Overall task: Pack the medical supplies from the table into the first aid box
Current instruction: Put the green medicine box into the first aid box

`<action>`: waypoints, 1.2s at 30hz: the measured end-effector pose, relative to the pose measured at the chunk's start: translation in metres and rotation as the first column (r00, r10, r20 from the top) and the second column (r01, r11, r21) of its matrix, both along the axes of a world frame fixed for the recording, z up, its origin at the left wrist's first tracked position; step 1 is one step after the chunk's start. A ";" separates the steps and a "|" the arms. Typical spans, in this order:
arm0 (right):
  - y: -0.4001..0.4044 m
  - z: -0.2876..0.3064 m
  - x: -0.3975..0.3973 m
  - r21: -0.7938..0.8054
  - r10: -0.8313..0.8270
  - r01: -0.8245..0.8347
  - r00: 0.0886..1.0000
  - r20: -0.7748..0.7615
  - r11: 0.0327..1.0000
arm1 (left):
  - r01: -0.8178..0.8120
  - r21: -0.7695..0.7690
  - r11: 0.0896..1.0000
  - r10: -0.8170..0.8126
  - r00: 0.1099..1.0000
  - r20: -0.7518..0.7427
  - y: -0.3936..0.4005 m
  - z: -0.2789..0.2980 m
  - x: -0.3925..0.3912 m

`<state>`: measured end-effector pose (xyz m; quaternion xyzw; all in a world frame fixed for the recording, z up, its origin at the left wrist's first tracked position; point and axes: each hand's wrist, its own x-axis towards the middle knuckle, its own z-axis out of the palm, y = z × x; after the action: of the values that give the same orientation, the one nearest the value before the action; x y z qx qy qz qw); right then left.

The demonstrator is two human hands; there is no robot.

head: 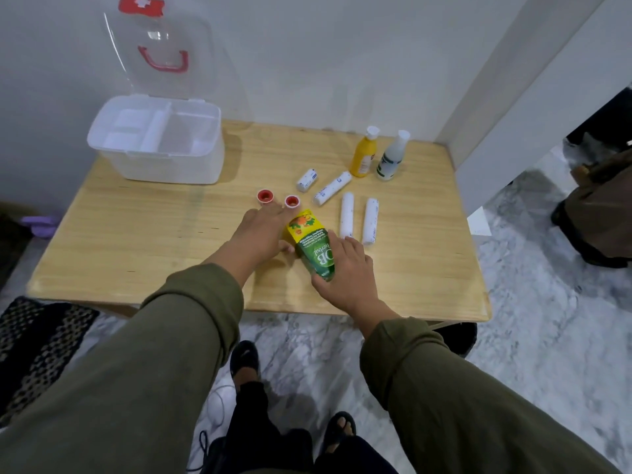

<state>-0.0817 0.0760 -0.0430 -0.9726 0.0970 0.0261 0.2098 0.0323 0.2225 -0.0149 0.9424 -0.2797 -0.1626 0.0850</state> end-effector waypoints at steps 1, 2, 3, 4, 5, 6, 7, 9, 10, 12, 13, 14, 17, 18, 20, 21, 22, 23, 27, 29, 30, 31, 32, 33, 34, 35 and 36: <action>-0.003 0.000 0.000 0.003 -0.024 0.024 1.000 -0.005 1.000 | 0.007 0.019 1.000 -0.007 1.000 0.006 -0.001 -0.002 0.000; -0.005 -0.001 -0.001 0.014 -0.064 0.064 0.998 -0.012 0.998 | 0.010 0.042 0.999 -0.011 1.000 0.006 -0.001 -0.003 0.000; -0.008 -0.001 -0.002 0.032 -0.110 0.111 0.994 -0.014 0.993 | 0.016 0.062 0.998 -0.016 1.000 0.005 -0.002 -0.005 -0.001; -0.010 -0.002 -0.003 0.050 -0.152 0.152 0.988 -0.012 0.987 | 0.024 0.073 0.997 -0.025 1.000 0.008 -0.002 -0.008 -0.003; -0.011 -0.003 -0.003 0.063 -0.177 0.177 0.984 -0.005 0.982 | 0.029 0.068 0.997 -0.030 0.999 0.012 -0.002 -0.010 -0.005; -0.013 -0.003 -0.003 0.070 -0.187 0.186 0.982 0.000 0.980 | 0.024 0.048 0.999 -0.024 1.000 0.012 -0.002 -0.013 -0.006; -0.013 -0.002 -0.003 0.070 -0.185 0.184 0.983 0.008 0.980 | 0.010 0.020 1.000 -0.010 1.000 0.010 -0.002 -0.015 -0.008; -0.015 0.001 -0.001 0.061 -0.166 0.164 0.986 0.035 0.985 | -0.021 -0.048 0.999 0.022 1.000 0.012 -0.002 -0.018 -0.007; -0.016 0.003 0.000 0.057 -0.154 0.151 0.987 0.048 0.987 | -0.036 -0.087 0.996 0.038 0.999 0.016 -0.003 -0.019 -0.006; -0.019 0.009 0.003 0.076 -0.136 0.130 0.988 0.067 0.989 | -0.068 -0.175 0.982 0.074 0.997 0.031 -0.001 -0.017 -0.003; -0.019 0.013 0.006 0.104 -0.135 0.127 0.988 0.074 0.986 | -0.084 -0.218 0.972 0.095 0.995 0.041 0.001 -0.015 -0.002; -0.019 0.019 0.010 0.139 -0.139 0.127 0.987 0.079 0.982 | -0.099 -0.260 0.960 0.117 0.992 0.053 0.004 -0.013 0.000; -0.016 0.038 0.030 0.191 -0.111 0.095 0.991 0.074 0.977 | -0.154 -0.365 0.918 0.201 0.975 0.094 0.015 -0.001 0.007; -0.014 0.045 0.039 0.197 -0.094 0.077 0.993 0.077 0.977 | -0.184 -0.397 0.899 0.241 0.965 0.100 0.019 0.004 0.010; -0.007 0.057 0.058 0.211 -0.066 0.043 0.993 0.099 0.976 | -0.264 -0.449 0.854 0.337 0.937 0.090 0.028 0.015 0.018; -0.002 0.064 0.068 0.211 -0.053 0.027 0.992 0.116 0.977 | -0.302 -0.456 0.837 0.376 0.923 0.080 0.033 0.020 0.022; 0.004 0.070 0.078 0.209 -0.040 0.011 0.990 0.136 0.978 | -0.340 -0.449 0.826 0.410 0.910 0.064 0.039 0.025 0.026; 0.010 0.077 0.087 0.211 -0.029 -0.005 0.987 0.157 0.978 | -0.378 -0.434 0.818 0.439 0.897 0.046 0.046 0.028 0.030; 0.038 0.096 0.126 0.264 -0.026 -0.037 0.972 0.233 0.964 | -0.488 -0.318 0.813 0.515 0.857 0.002 0.082 0.026 0.042; 0.052 0.098 0.145 0.268 -0.014 -0.059 0.965 0.263 0.962 | -0.507 -0.204 0.837 0.516 0.857 -0.012 0.097 0.024 0.046; 0.059 0.098 0.154 0.265 -0.001 -0.074 0.963 0.271 0.961 | -0.520 -0.149 0.841 0.521 0.853 -0.037 0.102 0.023 0.048; 0.066 0.099 0.163 0.258 0.016 -0.089 0.962 0.274 0.962 | -0.533 -0.096 0.841 0.528 0.846 -0.069 0.107 0.019 0.053; 0.073 0.099 0.171 0.250 0.033 -0.105 0.961 0.276 0.962 | -0.540 -0.038 0.841 0.535 0.839 -0.100 0.113 0.013 0.058; 0.079 0.099 0.178 0.244 0.049 -0.119 0.960 0.274 0.962 | -0.533 0.032 0.846 0.532 0.838 -0.122 0.118 0.006 0.063; 0.085 0.099 0.184 0.241 0.063 -0.131 0.960 0.274 0.962 | -0.506 0.107 0.856 0.517 0.845 -0.135 0.122 0.000 0.068; 0.091 0.099 0.190 0.240 0.075 -0.144 0.958 0.275 0.960 | -0.478 0.172 0.861 0.503 0.851 -0.151 0.127 -0.006 0.072; 0.095 0.098 0.195 0.239 0.087 -0.156 0.957 0.278 0.958 | -0.471 0.199 0.860 0.504 0.846 -0.174 0.131 -0.011 0.075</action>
<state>0.1134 0.1710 0.0551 -0.9357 0.0035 -0.0784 0.3439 0.1072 0.3534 -0.0260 0.9622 -0.0067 -0.2593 0.0835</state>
